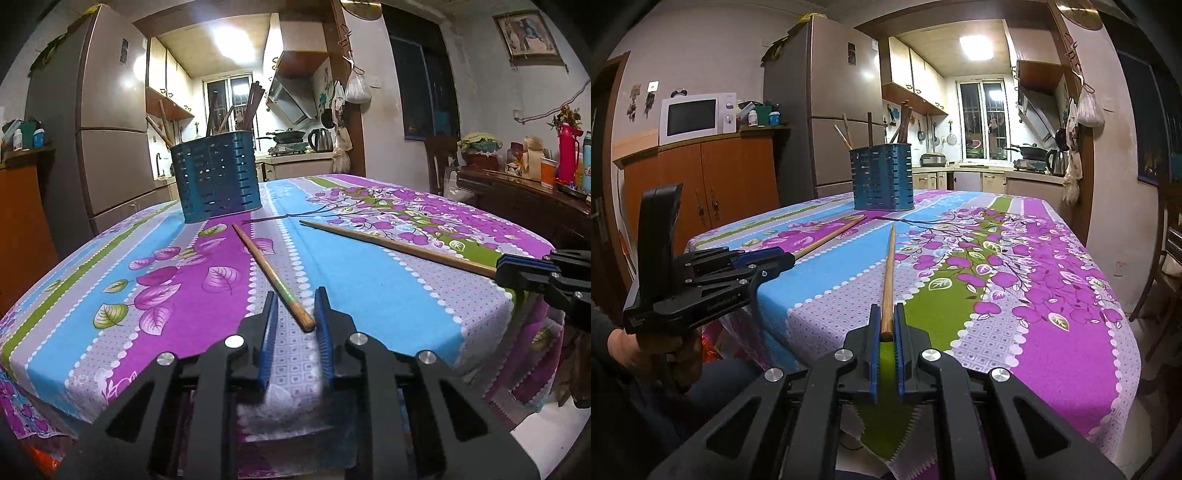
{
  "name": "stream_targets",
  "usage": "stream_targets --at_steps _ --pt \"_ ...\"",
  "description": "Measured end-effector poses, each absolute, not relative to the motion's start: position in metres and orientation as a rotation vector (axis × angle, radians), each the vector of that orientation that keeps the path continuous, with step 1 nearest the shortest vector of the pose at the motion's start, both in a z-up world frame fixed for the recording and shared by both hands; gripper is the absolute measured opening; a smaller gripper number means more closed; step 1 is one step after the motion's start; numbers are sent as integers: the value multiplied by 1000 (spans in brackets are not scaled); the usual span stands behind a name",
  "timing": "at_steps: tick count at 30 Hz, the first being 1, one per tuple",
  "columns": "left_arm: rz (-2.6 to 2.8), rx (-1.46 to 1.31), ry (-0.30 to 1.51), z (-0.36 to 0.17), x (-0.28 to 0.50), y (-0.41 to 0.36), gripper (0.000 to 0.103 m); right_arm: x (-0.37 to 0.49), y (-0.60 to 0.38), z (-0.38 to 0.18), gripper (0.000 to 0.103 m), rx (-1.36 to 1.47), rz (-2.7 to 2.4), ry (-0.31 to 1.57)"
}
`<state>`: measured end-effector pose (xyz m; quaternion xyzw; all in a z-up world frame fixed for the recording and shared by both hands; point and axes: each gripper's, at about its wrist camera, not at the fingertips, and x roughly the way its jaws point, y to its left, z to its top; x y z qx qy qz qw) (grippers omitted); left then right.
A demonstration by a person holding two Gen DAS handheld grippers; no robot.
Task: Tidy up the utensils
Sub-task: 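Close the right tool on a chopstick while the left tool grasps another, then carry both held chopsticks up and lower them into the blue holder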
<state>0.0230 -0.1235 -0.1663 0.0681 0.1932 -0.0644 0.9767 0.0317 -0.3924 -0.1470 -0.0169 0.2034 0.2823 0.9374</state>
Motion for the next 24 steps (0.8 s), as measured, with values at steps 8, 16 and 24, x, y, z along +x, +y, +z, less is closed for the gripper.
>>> stream_targets --at_steps 8,16,24 --pt "-142 126 397 -166 21 -126 9 30 -390 -146 8 -30 546 415" --pt "-127 129 361 -152 16 -118 5 29 -387 -132 7 -30 529 398" --pt "-113 178 217 -116 6 -119 5 24 -386 -92 7 -67 507 319"
